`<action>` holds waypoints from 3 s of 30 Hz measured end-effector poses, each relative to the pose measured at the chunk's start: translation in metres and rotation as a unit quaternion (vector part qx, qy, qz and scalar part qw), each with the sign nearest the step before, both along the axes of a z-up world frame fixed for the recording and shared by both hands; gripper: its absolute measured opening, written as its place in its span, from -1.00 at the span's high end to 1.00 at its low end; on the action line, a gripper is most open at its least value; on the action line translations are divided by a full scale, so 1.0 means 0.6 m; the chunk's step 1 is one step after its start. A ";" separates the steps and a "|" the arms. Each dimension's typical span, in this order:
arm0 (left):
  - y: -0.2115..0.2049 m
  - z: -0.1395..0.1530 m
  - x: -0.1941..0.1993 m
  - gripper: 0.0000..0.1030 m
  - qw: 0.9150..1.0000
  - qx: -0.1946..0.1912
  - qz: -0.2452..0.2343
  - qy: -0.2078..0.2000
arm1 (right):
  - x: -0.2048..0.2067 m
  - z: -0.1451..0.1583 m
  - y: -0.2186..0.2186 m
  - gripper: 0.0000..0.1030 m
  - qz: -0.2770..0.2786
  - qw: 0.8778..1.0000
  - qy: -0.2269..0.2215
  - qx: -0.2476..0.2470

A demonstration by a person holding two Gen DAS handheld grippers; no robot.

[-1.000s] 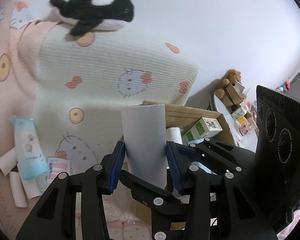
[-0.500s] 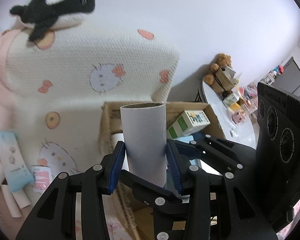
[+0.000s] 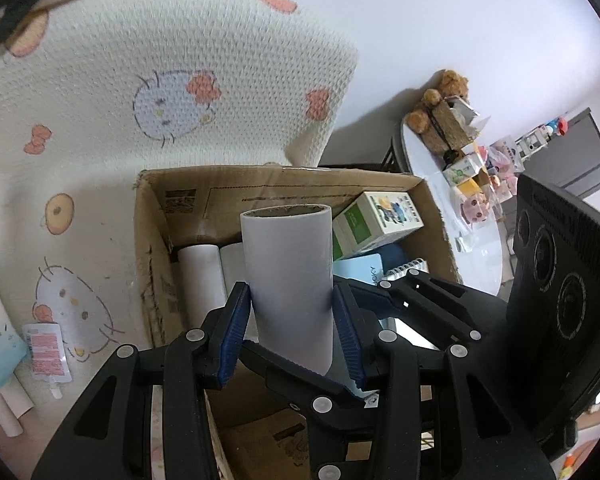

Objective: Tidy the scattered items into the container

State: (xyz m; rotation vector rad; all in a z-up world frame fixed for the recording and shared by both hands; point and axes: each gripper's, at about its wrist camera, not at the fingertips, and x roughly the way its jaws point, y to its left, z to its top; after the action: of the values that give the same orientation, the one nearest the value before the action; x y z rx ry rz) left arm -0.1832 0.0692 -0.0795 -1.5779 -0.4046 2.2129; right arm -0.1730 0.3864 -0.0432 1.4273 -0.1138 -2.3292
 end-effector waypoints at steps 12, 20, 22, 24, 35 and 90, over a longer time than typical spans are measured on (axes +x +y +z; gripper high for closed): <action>0.013 -0.038 -0.045 0.10 0.998 -0.024 -0.009 -0.056 | -0.024 -0.040 0.031 -0.13 -0.002 0.999 -0.005 -0.049; 0.038 -0.045 -0.052 0.10 0.993 -0.096 -0.026 -0.065 | -0.019 -0.039 0.039 -0.06 0.015 0.998 0.006 -0.061; 0.041 -0.047 -0.054 0.11 0.992 -0.104 -0.025 -0.068 | -0.012 -0.037 0.039 -0.03 0.019 0.998 0.006 -0.061; 0.041 -0.049 -0.056 0.11 0.991 -0.106 -0.022 -0.076 | -0.012 -0.039 0.040 0.05 0.017 0.998 0.006 -0.060; 0.035 -0.054 -0.060 0.85 0.992 -0.097 0.000 -0.087 | -0.023 -0.061 0.051 0.34 -0.004 0.999 -0.013 -0.051; -0.107 0.081 0.187 -0.33 0.961 -0.197 0.020 0.192 | 0.195 0.110 -0.049 -0.98 -0.143 0.967 0.144 0.151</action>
State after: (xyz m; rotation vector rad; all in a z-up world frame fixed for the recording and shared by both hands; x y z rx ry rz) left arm -0.0712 0.0048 -0.0308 -1.2659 0.1272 2.6754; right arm -0.0561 0.3570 0.0226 1.2515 0.1333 -2.8685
